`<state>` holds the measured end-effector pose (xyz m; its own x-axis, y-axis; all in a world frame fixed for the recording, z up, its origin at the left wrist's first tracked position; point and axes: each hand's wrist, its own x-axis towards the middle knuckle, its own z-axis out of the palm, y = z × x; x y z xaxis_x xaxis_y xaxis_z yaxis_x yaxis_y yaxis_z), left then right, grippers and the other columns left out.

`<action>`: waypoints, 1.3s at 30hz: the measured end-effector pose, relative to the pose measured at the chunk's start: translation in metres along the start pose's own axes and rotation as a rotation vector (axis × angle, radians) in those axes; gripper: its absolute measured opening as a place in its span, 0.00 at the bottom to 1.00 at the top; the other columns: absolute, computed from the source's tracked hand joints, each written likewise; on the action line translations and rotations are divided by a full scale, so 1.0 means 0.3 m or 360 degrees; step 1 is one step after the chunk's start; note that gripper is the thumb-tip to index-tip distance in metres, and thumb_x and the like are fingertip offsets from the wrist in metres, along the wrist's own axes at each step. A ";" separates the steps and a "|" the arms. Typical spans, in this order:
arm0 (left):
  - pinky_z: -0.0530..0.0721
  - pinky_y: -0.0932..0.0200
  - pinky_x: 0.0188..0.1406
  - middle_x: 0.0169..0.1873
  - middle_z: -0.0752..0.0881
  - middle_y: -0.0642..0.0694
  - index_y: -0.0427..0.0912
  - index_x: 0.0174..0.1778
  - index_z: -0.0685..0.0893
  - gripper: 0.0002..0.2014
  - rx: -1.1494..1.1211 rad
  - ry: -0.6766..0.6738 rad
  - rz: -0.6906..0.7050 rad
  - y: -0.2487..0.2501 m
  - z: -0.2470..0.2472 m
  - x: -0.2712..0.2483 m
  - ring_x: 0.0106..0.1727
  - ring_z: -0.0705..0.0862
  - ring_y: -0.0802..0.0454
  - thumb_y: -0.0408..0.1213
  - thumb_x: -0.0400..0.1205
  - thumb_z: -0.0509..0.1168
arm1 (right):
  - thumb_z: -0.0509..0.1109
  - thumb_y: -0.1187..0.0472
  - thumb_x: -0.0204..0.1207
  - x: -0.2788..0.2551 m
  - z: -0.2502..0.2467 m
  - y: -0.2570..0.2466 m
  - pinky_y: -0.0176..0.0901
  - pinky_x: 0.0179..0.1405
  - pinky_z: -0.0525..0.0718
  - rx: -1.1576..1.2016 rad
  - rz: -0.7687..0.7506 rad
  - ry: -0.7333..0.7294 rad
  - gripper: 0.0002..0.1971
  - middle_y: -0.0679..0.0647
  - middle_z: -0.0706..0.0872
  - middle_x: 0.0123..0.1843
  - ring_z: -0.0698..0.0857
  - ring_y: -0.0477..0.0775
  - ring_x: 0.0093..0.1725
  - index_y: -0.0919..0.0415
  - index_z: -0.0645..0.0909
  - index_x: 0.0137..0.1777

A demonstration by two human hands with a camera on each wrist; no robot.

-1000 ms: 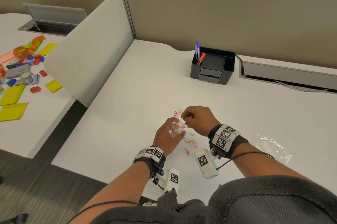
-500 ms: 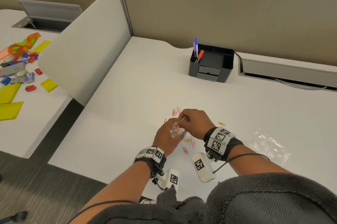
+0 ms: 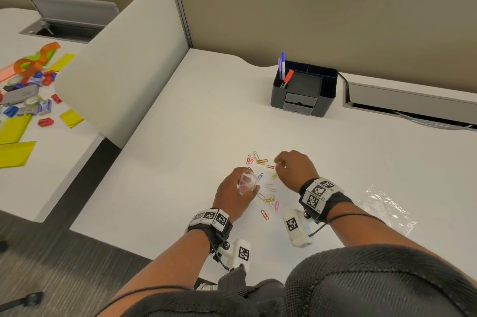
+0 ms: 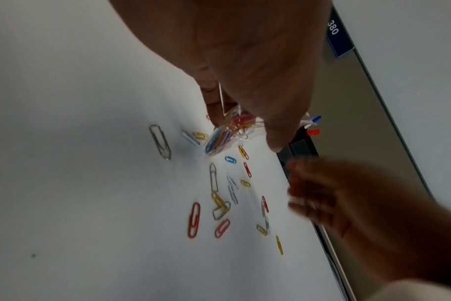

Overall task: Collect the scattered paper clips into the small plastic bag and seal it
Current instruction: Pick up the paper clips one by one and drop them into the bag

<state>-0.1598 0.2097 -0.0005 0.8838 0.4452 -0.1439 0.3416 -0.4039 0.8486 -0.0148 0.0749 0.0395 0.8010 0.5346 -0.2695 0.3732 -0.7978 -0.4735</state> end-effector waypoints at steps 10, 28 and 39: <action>0.86 0.53 0.53 0.50 0.87 0.54 0.58 0.60 0.78 0.19 -0.0008 0.0052 -0.0138 -0.065 -0.076 0.030 0.48 0.87 0.52 0.47 0.76 0.74 | 0.63 0.58 0.80 0.035 0.100 0.155 0.56 0.57 0.80 -0.0280 0.0468 0.0022 0.18 0.63 0.70 0.64 0.72 0.66 0.65 0.61 0.72 0.69; 0.84 0.64 0.49 0.48 0.87 0.58 0.59 0.57 0.78 0.16 -0.0017 0.0101 -0.0126 -0.141 -0.169 0.042 0.47 0.86 0.63 0.45 0.76 0.73 | 0.57 0.38 0.79 0.160 0.281 -0.149 0.53 0.61 0.77 -0.0397 -0.0125 0.0018 0.27 0.58 0.75 0.65 0.73 0.62 0.63 0.58 0.74 0.68; 0.81 0.65 0.47 0.48 0.87 0.56 0.54 0.60 0.80 0.16 -0.0111 0.0165 -0.0287 -0.136 -0.158 0.026 0.46 0.87 0.54 0.43 0.77 0.72 | 0.57 0.54 0.84 0.092 0.240 -0.009 0.54 0.52 0.81 -0.0631 -0.0242 -0.0035 0.13 0.57 0.78 0.58 0.76 0.62 0.58 0.60 0.78 0.59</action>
<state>-0.1820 0.2673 -0.0120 0.7715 0.5864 -0.2466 0.4651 -0.2554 0.8476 -0.0274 0.1119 -0.0270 0.7144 0.6567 -0.2416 0.6409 -0.7527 -0.1510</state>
